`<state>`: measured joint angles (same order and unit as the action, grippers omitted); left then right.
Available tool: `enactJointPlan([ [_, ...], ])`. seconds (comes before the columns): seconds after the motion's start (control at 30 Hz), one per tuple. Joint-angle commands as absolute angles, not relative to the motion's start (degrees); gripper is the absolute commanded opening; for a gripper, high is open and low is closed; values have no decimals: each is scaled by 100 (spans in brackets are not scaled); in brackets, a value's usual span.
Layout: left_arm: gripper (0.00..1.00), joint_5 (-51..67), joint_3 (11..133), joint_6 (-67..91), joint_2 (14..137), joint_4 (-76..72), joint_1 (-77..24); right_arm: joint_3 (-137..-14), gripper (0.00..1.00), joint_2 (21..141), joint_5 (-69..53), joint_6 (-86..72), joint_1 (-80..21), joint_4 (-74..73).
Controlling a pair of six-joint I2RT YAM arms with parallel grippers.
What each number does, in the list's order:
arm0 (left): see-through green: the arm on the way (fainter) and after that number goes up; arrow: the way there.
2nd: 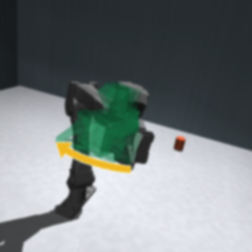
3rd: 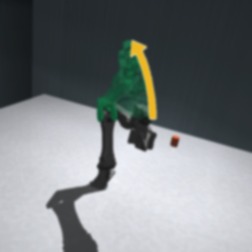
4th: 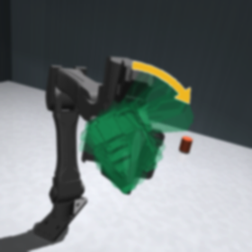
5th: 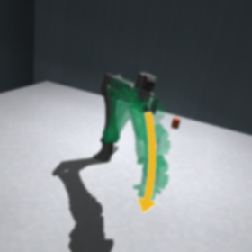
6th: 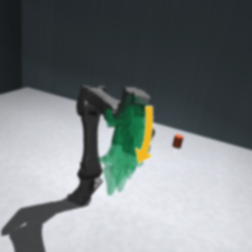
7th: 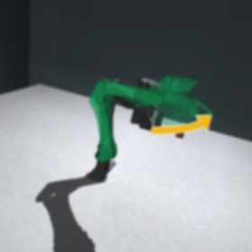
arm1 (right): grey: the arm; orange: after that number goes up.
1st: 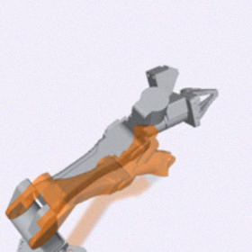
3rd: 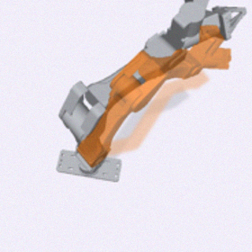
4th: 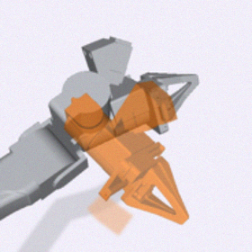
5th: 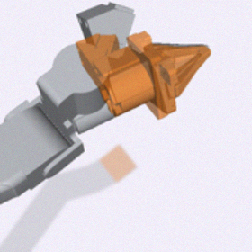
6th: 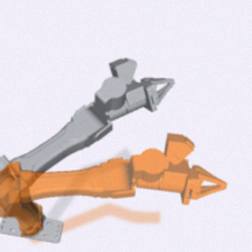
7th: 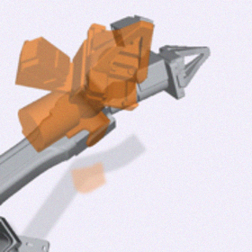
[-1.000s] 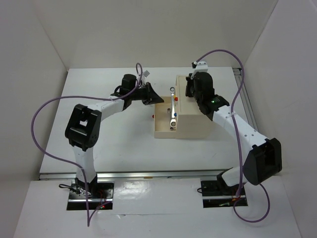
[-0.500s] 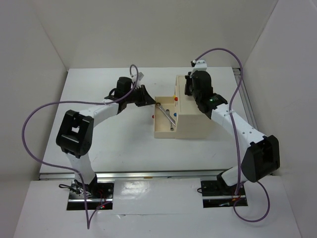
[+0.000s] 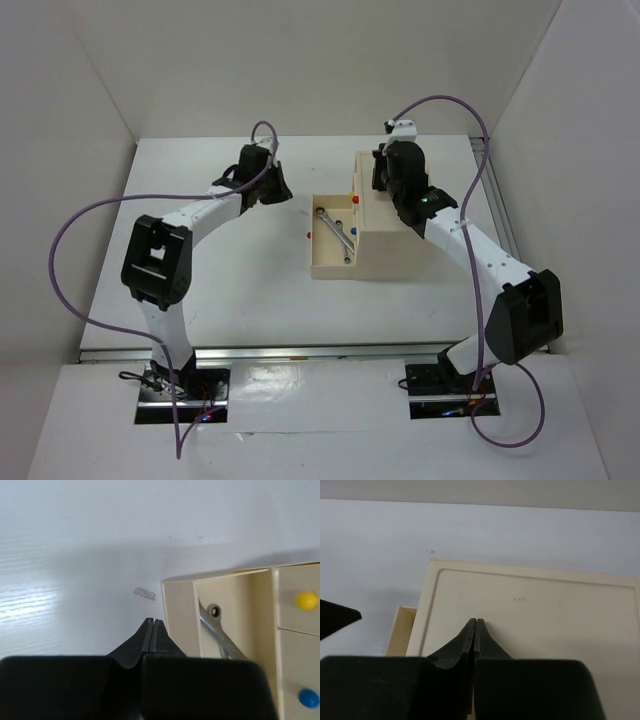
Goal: Sort the tools into containers
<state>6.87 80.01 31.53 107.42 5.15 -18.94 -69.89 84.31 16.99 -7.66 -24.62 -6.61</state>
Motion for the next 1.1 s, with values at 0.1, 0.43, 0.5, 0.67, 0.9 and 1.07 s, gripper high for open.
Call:
enactJointPlan([
  [0.1, 0, 70, 8498, 2988, 11557, 1353, -2837, -6565, 0, 9088, 1775, -738, -2531, -2382],
  [0.43, 0, 1722, 7480, 3901, 11321, -297, -3436, -6565, 0, 9026, 1828, -738, -2531, -2435],
  [0.5, 0, 2045, 7287, 4200, 11320, -815, -3515, -6565, 0, 9026, 1881, -738, -2531, -2435],
  [0.67, 0, 2434, 7233, 4955, 11522, -1695, -3822, -6565, 0, 9079, 1881, -738, -2531, -2435],
  [0.9, 0, 2435, 6970, 5528, 11663, -2539, -4289, -6565, 0, 9132, 1881, -791, -2531, -2435],
  [1.07, 0, 2672, 6689, 5712, 11848, -2935, -4289, -6565, 0, 9132, 1881, -791, -2584, -2435],
])
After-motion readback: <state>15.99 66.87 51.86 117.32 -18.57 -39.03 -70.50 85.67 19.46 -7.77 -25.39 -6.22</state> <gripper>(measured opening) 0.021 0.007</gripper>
